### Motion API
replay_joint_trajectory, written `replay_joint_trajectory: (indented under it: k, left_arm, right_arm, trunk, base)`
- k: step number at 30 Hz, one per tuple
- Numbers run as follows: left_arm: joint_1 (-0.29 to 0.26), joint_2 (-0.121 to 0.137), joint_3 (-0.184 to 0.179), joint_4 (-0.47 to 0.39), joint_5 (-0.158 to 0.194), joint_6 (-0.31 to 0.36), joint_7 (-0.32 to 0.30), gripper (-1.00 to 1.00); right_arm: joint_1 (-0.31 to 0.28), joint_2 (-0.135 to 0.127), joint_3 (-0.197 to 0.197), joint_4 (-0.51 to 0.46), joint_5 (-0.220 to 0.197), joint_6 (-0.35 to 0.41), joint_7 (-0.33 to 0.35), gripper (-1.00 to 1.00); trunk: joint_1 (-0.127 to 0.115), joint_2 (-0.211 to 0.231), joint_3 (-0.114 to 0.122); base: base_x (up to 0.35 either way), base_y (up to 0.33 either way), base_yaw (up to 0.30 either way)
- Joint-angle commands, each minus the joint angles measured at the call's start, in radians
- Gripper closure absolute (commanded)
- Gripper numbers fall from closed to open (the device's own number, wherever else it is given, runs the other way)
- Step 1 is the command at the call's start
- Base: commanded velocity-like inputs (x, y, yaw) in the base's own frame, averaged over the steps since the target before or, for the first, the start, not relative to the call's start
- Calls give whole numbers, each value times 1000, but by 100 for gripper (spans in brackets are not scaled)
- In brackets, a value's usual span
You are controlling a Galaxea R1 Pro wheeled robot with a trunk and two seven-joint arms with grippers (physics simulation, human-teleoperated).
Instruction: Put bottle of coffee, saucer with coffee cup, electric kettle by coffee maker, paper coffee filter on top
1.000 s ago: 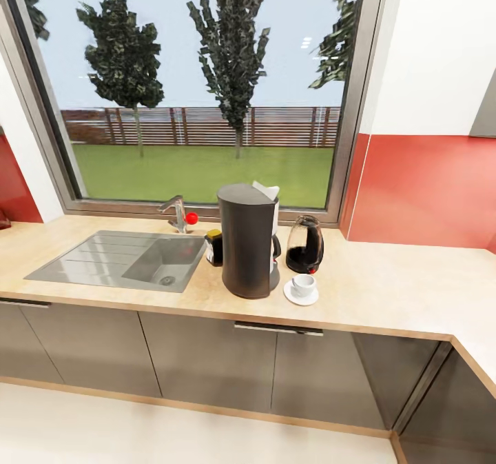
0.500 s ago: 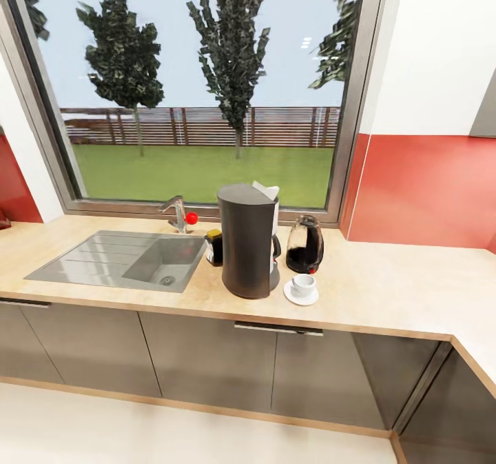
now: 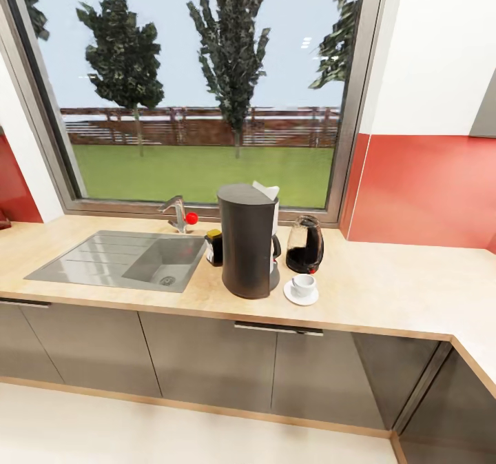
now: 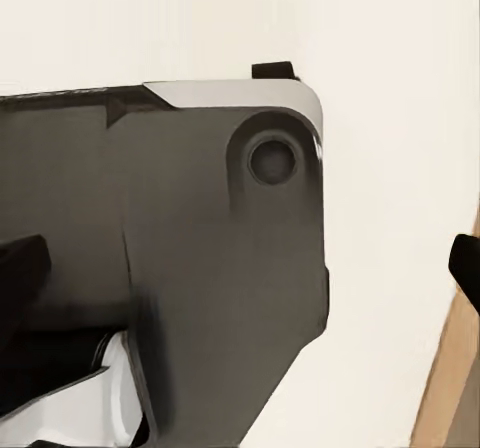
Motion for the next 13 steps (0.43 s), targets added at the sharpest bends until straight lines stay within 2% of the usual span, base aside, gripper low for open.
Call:
replay_joint_trajectory:
  k: [1, 8, 13]
  left_arm:
    - [0, 0, -8, 1, 6, -4, 2, -100]
    - [0, -3, -10, 0, 5, -14, 2, -100]
    - [0, -6, -8, -4, 5, -19, 2, -100]
  right_arm:
    - [0, 1, 8, -2, -10, -22, -3, -100]
    - [0, 3, 6, -4, -11, -223, -3, -100]
    - [0, 3, 6, -4, -12, -241, -3, -100]
  trunk:
    - [0, -1, -1]
    - [0, -1, -1]
    - [0, -1, -1]
  base:
    - [0, 0, 0]
    - [0, 0, 0]
    - [0, 0, 0]
